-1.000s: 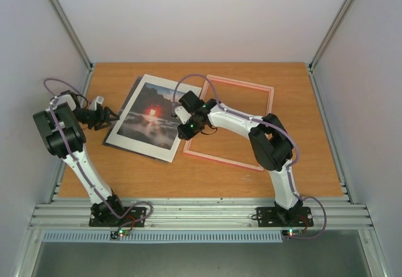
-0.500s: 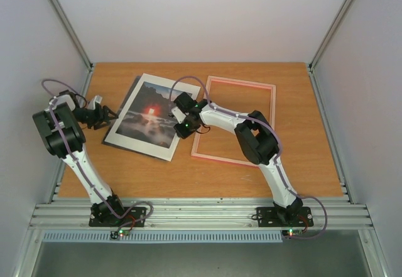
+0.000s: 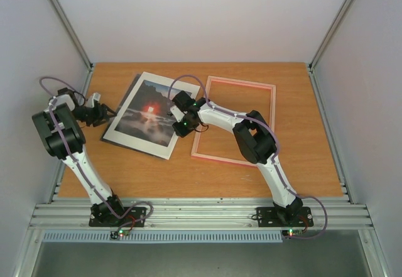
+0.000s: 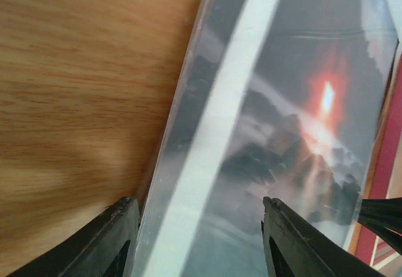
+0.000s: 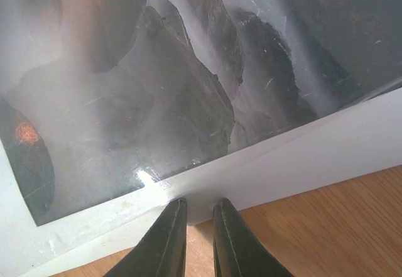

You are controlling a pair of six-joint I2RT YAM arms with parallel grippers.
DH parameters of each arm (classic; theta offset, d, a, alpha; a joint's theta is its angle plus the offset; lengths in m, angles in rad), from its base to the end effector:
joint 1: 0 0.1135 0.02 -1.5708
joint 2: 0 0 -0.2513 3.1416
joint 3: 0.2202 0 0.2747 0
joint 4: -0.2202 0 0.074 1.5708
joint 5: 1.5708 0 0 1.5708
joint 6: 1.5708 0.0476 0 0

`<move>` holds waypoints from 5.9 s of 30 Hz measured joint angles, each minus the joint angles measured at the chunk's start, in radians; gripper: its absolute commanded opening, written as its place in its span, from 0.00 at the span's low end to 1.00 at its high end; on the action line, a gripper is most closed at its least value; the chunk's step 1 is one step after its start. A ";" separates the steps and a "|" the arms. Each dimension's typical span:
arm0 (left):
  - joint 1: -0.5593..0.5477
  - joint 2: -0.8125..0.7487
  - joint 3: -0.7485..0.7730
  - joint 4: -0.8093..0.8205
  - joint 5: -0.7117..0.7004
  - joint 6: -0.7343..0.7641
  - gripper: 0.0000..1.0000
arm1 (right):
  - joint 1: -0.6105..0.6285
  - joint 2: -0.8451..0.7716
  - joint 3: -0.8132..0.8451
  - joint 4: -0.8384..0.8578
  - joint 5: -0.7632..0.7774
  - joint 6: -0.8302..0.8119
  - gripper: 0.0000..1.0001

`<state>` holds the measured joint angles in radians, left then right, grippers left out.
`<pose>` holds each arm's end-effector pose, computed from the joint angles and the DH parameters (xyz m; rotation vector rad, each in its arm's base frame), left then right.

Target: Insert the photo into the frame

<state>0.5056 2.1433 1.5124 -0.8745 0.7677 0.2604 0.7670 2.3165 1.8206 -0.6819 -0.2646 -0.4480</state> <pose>0.3791 0.1721 0.1070 -0.2878 2.6205 -0.9553 0.3519 0.3565 0.1125 -1.6363 2.2256 0.4501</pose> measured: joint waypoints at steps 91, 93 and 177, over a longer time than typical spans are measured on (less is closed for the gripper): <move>-0.181 -0.940 0.025 0.509 0.486 -0.946 0.00 | -0.367 -0.276 -0.308 1.119 -0.802 1.523 0.98; -0.181 -0.940 0.025 0.507 0.486 -0.941 0.00 | -0.366 -0.276 -0.355 1.098 -0.805 1.540 0.99; -0.204 -0.741 -0.280 0.091 -0.057 -0.307 0.99 | -0.838 -0.350 -0.617 0.483 -0.552 0.471 0.01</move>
<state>0.3012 1.4025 1.2327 -0.7834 0.7105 -0.0463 -0.0708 1.9663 1.2037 -0.1989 -0.8165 0.0231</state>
